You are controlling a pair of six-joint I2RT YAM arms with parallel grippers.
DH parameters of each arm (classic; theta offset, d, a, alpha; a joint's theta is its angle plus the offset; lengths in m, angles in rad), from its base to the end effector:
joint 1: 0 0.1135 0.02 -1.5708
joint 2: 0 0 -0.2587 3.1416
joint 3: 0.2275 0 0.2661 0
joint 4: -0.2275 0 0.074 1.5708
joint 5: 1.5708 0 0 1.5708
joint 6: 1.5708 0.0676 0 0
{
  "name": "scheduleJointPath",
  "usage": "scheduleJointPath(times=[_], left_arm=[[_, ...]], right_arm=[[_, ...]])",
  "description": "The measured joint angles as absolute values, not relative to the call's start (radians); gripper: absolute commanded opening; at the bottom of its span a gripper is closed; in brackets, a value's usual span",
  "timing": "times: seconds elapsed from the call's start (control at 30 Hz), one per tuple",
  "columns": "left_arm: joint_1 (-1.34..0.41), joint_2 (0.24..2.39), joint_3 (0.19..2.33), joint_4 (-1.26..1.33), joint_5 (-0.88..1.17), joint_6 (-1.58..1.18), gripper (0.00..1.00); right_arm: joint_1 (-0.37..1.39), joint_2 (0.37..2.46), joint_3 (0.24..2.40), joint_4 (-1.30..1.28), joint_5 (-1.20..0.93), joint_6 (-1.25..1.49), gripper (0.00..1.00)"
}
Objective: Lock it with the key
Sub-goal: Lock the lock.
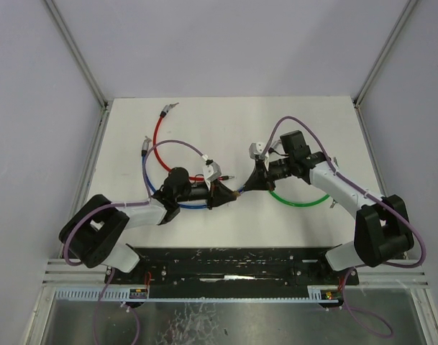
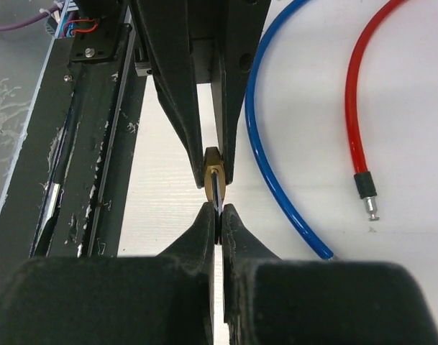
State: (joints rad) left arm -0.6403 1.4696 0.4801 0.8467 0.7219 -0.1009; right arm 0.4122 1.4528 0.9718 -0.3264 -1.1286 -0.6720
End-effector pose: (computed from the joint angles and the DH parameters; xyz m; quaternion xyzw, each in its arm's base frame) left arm 0.2218 -0.2209 0.1694 0.4113 0.6199 -0.4707 0.4744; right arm 0.2672 0.1835 0.2293 -0.5752 0.5689 0.4514 0.3764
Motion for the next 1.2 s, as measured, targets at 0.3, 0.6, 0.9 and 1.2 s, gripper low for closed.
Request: scheduleJointPath(times=[0.3,0.6,0.9,1.2], left_arm=[[-0.627,1.312,0.447,0.990,0.657,-0.156,0.74],[-0.627,1.243,0.367,1.009,0.611,-0.312,0.62],[-0.627,1.335,0.447,0.985,0.665,-0.451,0.47],[-0.627,1.404,0.461,0.982,0.715,-0.492,0.44]], right_arm=[[0.334,1.401,1.000,-0.500,-1.145,-0.726,0.00],[0.282,1.319,1.040,-0.614,-1.200,-0.774,0.00],[0.273,1.319,1.048,-0.665,-1.223,-0.797,0.00],[0.272,1.324,1.050,-0.673,-1.224,-0.805,0.00]])
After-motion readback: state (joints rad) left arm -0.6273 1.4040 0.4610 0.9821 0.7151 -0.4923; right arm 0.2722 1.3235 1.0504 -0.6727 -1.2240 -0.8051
